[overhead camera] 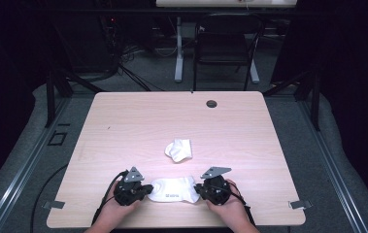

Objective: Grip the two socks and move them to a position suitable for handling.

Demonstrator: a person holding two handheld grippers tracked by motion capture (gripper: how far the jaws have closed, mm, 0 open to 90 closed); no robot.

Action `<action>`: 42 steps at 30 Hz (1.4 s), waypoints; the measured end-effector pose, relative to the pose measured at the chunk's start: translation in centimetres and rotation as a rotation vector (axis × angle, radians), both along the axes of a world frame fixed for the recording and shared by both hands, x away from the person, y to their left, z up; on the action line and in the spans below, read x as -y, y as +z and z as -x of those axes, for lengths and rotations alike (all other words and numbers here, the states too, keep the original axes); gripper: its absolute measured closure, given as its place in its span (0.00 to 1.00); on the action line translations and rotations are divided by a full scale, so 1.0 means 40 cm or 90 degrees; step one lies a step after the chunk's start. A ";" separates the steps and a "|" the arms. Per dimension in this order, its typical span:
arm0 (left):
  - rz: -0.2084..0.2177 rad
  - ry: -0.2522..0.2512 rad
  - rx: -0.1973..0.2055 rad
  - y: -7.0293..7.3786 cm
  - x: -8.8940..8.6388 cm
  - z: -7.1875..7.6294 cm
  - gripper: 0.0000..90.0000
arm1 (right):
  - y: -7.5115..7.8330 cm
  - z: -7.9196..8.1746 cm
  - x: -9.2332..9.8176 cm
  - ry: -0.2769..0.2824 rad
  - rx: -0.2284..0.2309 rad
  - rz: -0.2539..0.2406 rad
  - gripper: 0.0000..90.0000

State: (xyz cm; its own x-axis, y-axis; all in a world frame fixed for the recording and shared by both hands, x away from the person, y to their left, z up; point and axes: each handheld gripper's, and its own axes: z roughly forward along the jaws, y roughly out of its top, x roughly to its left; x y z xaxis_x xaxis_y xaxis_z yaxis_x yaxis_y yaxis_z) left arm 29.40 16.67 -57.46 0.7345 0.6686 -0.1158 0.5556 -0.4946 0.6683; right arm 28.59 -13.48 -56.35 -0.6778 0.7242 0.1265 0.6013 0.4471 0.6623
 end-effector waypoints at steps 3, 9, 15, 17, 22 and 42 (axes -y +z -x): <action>0.001 -0.003 -0.002 0.000 -0.001 0.004 0.96 | -0.003 0.000 0.004 -0.006 -0.012 0.002 0.95; 0.003 -0.007 -0.004 0.001 0.000 0.009 0.96 | 0.001 0.006 0.005 -0.012 -0.024 0.008 0.96; 0.003 -0.006 -0.004 0.000 -0.001 0.008 0.95 | 0.005 0.010 0.002 -0.014 -0.028 0.013 0.97; 0.006 -0.008 -0.006 0.000 -0.002 0.007 0.94 | 0.004 0.009 0.005 -0.017 -0.030 0.011 0.95; 0.018 0.001 0.004 0.006 -0.006 0.002 0.88 | 0.015 0.008 0.015 -0.034 -0.012 -0.027 0.82; 0.007 -0.020 0.011 -0.004 0.008 -0.005 0.90 | -0.024 -0.009 -0.014 -0.004 -0.014 -0.001 0.82</action>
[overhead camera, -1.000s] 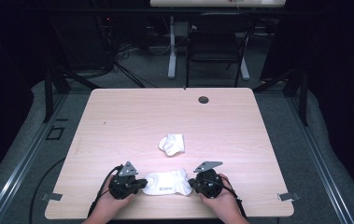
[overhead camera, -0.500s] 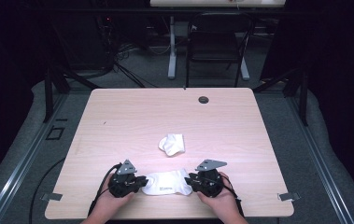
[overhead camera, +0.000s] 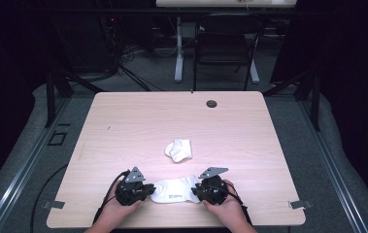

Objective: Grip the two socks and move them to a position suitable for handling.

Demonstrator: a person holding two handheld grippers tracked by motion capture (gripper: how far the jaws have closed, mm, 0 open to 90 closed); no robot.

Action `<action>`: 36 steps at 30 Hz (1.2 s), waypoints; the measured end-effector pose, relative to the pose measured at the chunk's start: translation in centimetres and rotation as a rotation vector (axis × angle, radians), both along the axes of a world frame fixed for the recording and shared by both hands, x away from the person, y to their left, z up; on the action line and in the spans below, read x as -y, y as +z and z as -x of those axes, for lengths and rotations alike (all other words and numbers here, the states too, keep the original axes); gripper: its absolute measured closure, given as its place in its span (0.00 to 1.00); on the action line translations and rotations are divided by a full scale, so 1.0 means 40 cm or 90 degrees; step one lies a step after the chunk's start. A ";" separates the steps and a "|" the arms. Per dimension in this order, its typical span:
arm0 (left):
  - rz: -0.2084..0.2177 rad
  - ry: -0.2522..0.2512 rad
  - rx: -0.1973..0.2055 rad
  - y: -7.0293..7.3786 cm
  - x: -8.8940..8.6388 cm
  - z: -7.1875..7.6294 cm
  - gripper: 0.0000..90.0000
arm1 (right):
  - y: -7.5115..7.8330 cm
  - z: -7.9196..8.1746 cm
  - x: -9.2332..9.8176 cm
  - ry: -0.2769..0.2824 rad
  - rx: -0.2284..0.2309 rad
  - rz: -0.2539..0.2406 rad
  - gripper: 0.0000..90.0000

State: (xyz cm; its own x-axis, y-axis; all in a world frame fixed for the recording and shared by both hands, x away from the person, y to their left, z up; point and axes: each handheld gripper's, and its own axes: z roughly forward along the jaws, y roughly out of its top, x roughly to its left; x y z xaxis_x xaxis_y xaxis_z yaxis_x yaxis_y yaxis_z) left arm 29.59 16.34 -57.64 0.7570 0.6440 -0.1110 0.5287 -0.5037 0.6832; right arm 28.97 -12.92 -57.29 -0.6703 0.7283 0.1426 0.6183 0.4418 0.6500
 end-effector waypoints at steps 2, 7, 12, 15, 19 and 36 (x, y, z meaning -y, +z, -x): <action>-0.001 0.002 -0.001 0.000 0.000 0.000 0.90 | 0.000 0.003 0.001 0.001 -0.001 -0.003 0.82; -0.001 0.009 0.001 0.001 -0.003 -0.001 0.89 | 0.003 0.010 -0.002 0.005 -0.006 -0.006 0.75; 0.017 0.018 0.005 0.013 -0.013 -0.002 0.79 | 0.029 0.000 0.004 -0.007 0.040 -0.024 0.63; 0.032 0.036 0.019 0.024 -0.024 -0.007 0.72 | 0.045 -0.013 0.014 -0.026 0.053 -0.023 0.60; 0.047 0.054 0.032 0.032 -0.036 -0.014 0.63 | 0.052 -0.030 0.016 -0.029 0.056 -0.039 0.59; 0.056 0.097 0.043 0.048 -0.077 -0.045 0.51 | 0.106 -0.102 -0.054 -0.023 0.073 -0.003 0.65</action>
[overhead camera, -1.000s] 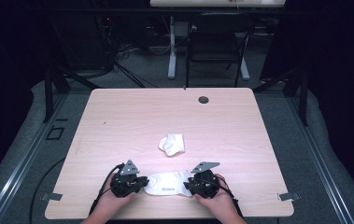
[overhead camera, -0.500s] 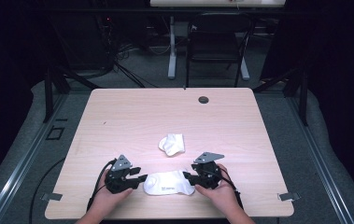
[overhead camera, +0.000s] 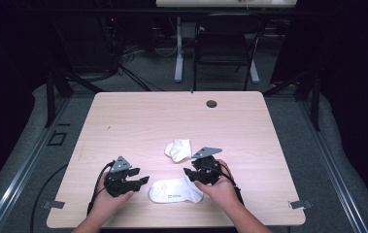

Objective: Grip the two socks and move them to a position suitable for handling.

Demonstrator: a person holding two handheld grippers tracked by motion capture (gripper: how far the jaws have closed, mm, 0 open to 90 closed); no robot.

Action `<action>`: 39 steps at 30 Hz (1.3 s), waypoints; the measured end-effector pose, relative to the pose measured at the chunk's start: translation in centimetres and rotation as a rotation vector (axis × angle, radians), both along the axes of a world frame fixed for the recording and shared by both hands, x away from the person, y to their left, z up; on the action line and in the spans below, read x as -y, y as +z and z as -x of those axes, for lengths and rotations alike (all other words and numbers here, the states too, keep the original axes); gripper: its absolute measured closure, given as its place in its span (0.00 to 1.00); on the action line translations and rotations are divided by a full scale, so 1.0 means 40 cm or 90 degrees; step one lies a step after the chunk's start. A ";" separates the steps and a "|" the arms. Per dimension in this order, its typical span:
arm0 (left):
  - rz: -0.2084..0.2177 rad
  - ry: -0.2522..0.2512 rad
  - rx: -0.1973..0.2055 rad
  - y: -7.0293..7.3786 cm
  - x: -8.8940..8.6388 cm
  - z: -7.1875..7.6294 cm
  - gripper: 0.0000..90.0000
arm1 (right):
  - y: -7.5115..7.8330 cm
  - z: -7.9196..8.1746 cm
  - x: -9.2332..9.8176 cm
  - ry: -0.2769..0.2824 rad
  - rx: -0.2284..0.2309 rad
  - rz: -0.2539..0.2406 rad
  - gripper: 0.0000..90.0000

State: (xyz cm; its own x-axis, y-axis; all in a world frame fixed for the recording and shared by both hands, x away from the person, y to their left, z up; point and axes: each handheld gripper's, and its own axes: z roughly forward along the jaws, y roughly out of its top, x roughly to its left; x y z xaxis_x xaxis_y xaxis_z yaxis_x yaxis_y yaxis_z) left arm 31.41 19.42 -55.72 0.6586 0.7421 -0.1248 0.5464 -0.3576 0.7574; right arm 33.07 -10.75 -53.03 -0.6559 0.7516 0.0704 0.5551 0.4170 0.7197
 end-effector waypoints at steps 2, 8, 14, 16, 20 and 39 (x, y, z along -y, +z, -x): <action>0.000 0.004 0.000 0.001 -0.004 -0.002 0.50 | 0.007 -0.010 -0.007 -0.002 0.006 0.005 0.66; -0.004 0.015 0.002 0.004 -0.016 -0.008 0.49 | 0.018 -0.046 -0.025 -0.006 -0.002 0.003 0.69; 0.007 0.030 0.004 0.005 -0.028 -0.015 0.47 | 0.027 -0.079 -0.046 -0.007 -0.003 0.006 0.71; 0.006 0.032 0.002 0.006 -0.032 -0.017 0.47 | 0.027 -0.088 -0.053 -0.009 -0.006 0.007 0.72; -0.001 0.038 0.007 0.004 -0.035 -0.018 0.47 | 0.024 -0.104 -0.070 -0.012 -0.008 0.007 0.73; -0.001 0.040 -0.009 0.001 -0.040 -0.022 0.52 | -0.021 -0.159 -0.141 -0.008 -0.027 0.026 0.74</action>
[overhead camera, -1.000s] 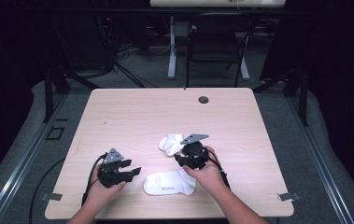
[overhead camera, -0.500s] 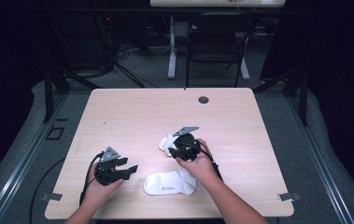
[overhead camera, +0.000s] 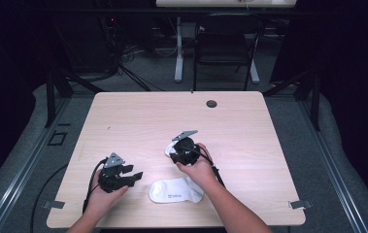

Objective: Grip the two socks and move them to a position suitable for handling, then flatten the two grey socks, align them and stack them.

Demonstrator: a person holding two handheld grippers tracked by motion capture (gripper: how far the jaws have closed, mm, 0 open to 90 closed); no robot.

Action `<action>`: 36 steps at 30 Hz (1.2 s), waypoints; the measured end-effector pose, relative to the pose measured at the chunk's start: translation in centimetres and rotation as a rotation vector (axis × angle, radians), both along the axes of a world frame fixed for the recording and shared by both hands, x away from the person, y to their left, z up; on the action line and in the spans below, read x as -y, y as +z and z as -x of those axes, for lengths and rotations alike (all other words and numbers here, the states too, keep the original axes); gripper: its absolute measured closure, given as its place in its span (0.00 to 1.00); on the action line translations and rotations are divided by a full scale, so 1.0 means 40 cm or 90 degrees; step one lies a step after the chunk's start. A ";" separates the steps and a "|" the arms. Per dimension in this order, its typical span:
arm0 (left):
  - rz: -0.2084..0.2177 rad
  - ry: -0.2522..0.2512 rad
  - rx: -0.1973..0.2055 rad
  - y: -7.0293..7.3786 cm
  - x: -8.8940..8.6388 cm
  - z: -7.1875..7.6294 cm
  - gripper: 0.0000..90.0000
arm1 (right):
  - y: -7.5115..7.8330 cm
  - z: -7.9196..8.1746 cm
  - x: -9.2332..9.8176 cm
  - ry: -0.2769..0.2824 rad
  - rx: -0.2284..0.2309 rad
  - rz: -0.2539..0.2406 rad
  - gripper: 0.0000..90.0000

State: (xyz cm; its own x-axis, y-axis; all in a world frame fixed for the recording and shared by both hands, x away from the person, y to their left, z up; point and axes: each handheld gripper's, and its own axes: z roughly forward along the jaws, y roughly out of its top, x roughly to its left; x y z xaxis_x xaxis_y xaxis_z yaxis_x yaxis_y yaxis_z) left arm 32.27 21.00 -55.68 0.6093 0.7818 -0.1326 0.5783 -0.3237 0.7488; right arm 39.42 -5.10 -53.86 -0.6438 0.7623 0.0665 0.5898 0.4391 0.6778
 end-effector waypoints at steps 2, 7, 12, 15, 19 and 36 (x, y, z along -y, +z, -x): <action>0.000 0.000 0.000 0.000 0.000 0.000 0.52 | -0.005 -0.006 -0.009 0.001 0.001 0.005 0.72; 0.001 0.000 0.003 0.000 -0.002 -0.001 0.52 | -0.024 -0.020 -0.033 0.000 0.000 0.028 0.68; 0.001 -0.001 0.005 0.001 -0.004 -0.001 0.51 | -0.043 -0.033 -0.045 -0.003 0.006 0.073 0.71; 0.012 0.001 0.000 0.000 -0.005 -0.002 0.51 | -0.047 -0.035 -0.045 -0.009 -0.003 0.081 0.78; 0.012 0.002 -0.004 -0.001 -0.005 -0.003 0.51 | -0.045 -0.035 -0.044 -0.018 -0.009 0.077 0.90; 0.012 0.003 0.001 -0.001 -0.005 -0.003 0.51 | -0.014 -0.012 -0.043 -0.005 -0.024 0.047 1.00</action>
State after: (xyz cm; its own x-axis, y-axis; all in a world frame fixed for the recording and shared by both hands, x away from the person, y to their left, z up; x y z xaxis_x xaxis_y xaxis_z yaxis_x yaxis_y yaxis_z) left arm 32.37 21.19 -55.71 0.6064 0.7816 -0.1463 0.5787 -0.3076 0.7554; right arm 39.89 -3.40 -54.44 -0.6361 0.7708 0.0337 0.6175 0.4825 0.6212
